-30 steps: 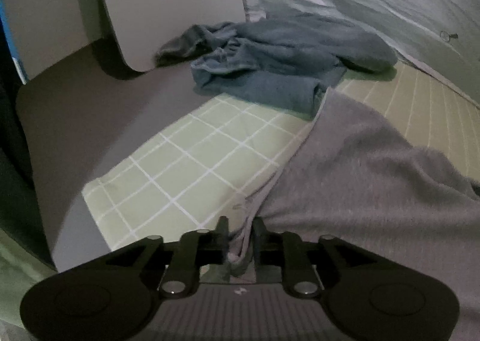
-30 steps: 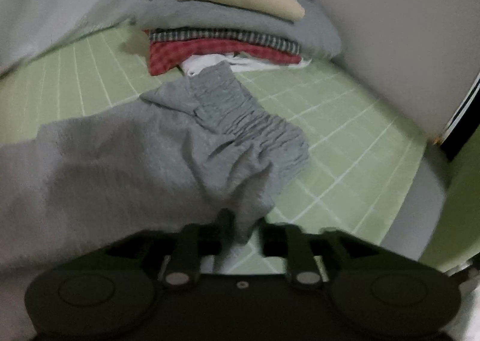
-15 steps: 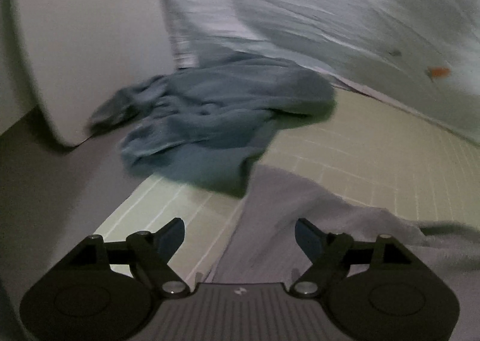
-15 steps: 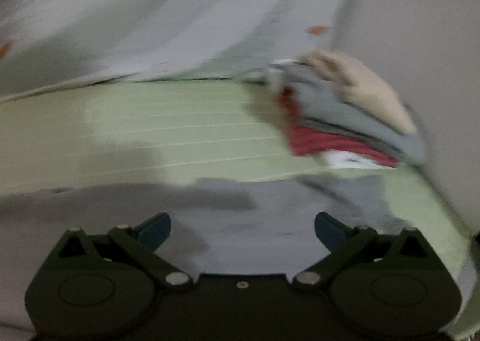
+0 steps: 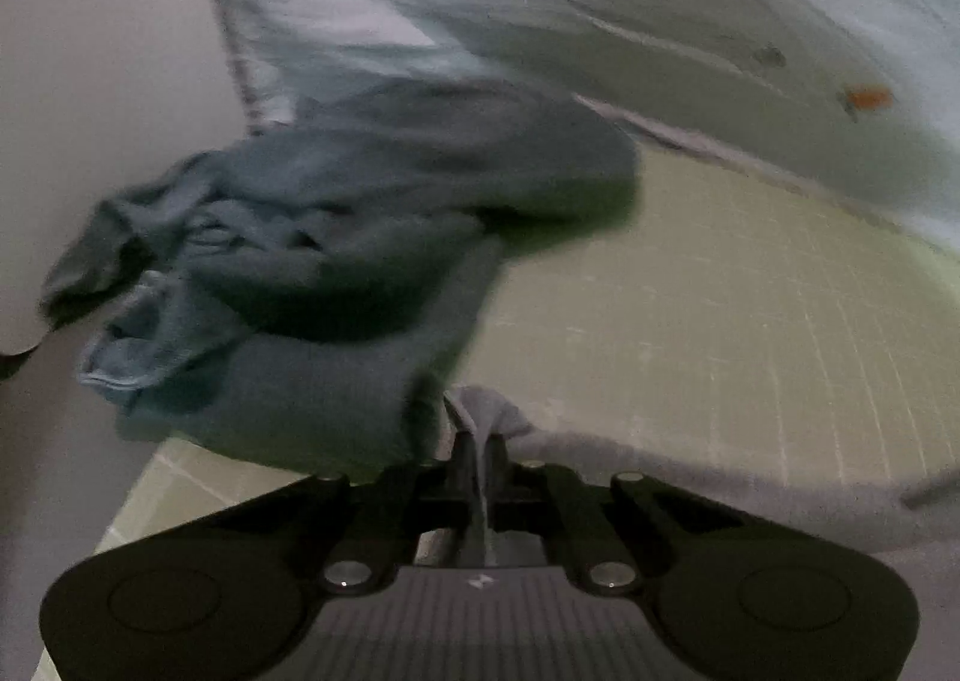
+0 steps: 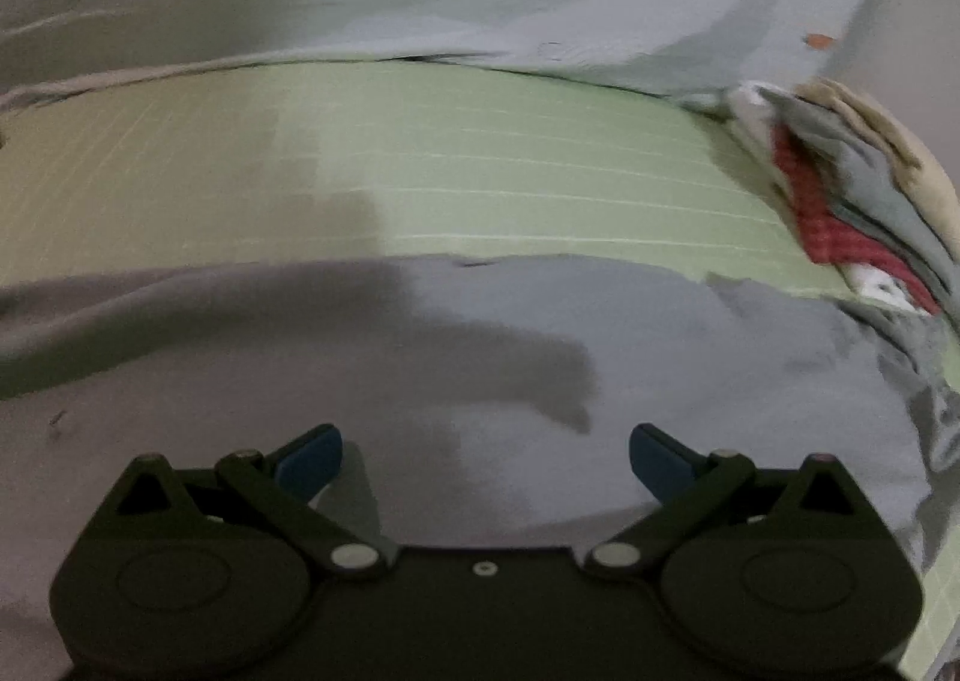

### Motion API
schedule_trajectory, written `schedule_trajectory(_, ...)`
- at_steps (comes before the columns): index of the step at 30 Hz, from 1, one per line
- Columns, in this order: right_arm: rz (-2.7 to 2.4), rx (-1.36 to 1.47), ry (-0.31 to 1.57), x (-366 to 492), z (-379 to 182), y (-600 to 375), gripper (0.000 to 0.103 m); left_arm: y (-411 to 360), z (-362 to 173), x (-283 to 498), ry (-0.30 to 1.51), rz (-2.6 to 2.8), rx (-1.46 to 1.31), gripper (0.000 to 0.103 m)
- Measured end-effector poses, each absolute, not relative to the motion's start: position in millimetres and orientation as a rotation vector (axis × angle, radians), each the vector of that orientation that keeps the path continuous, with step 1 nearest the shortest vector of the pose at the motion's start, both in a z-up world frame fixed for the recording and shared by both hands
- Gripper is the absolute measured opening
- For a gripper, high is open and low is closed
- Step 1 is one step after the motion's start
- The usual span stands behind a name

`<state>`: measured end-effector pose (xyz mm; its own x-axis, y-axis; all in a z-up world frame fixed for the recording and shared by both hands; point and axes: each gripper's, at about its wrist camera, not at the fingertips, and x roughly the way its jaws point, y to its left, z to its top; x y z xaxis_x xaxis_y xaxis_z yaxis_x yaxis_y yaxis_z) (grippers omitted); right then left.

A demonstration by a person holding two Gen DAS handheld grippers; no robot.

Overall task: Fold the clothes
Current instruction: 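Release the sweatpants and press them flat with both grippers open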

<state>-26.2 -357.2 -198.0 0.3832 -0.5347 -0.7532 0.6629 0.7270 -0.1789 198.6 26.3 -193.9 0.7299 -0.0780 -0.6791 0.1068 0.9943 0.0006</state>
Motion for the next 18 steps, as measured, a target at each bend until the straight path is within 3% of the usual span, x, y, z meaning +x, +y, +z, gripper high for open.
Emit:
schedule_trajectory(6,-0.691,0.105,0.915,-19.2,-199.9,-332.3,0.103,44.6,-196.1,207.3,0.736,0.018,-0.072,0.005)
schedule_trajectory(9,-0.686,0.111,0.9,-21.6,-200.2,-333.5,0.103,45.4,-194.7,205.1,0.762,-0.018,-0.068,0.012)
schedule_trajectory(11,-0.679,0.143,0.893,-24.0,-200.7,-337.8,0.103,48.4,-188.5,197.9,0.764,-0.059,-0.077,0.028)
schedule_trajectory(14,-0.675,0.238,0.869,-31.3,-202.3,-346.9,0.103,58.2,-180.8,181.5,0.774,-0.091,-0.13,0.072)
schedule_trajectory(18,-0.659,0.293,0.809,-44.0,-207.1,-346.3,0.103,79.1,-176.1,150.0,0.803,-0.074,-0.206,0.08)
